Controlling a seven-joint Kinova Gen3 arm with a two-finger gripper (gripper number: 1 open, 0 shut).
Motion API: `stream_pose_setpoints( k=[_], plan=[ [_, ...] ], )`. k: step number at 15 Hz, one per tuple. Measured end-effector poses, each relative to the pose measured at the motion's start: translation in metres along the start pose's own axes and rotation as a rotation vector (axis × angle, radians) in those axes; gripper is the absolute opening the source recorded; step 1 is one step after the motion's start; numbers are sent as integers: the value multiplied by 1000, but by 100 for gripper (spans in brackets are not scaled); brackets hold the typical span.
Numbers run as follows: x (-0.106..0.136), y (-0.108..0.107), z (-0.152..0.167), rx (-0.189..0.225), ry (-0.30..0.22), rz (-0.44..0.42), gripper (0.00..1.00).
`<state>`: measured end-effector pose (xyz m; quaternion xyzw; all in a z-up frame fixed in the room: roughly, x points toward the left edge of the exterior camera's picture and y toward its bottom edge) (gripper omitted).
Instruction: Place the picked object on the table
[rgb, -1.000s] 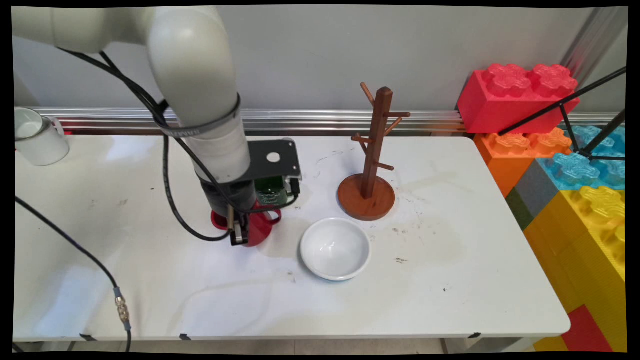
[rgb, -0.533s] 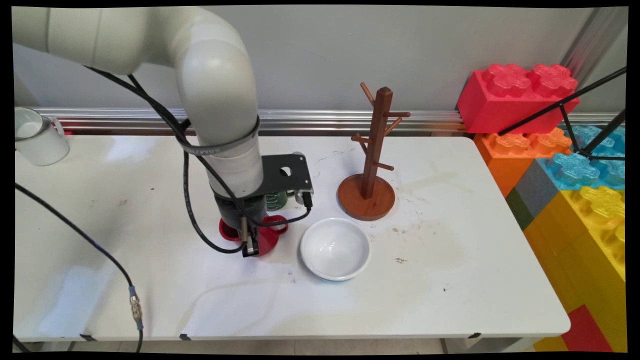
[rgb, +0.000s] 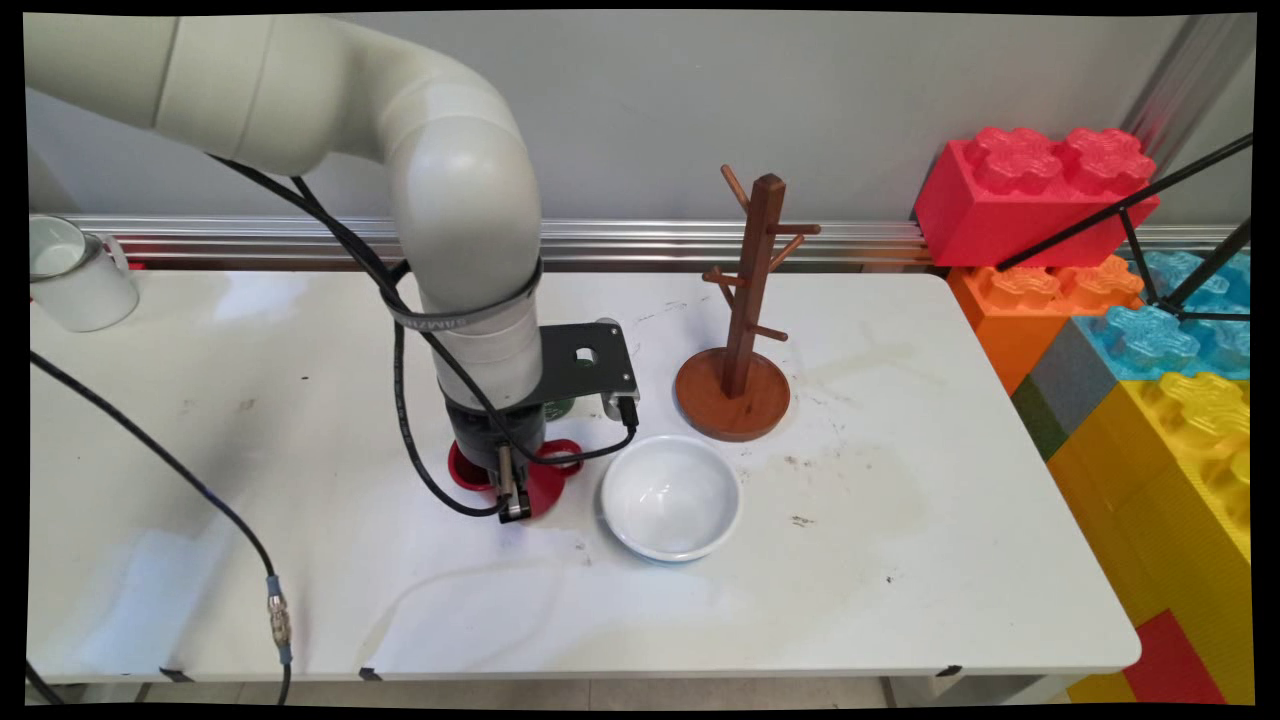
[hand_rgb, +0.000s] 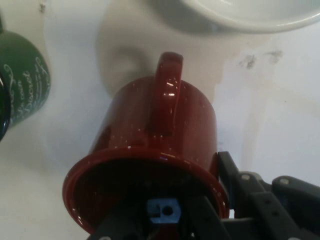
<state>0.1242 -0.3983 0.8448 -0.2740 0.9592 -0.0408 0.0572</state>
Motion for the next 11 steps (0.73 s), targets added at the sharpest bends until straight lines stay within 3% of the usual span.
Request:
stream_pose_setpoints(
  k=[2, 3, 11],
  plan=[
    [2, 0, 3, 1, 0, -5, 0],
    [3, 0, 4, 1, 1, -8, 100],
    [7, -2, 14, -7, 17, -59, 100]
  ],
)
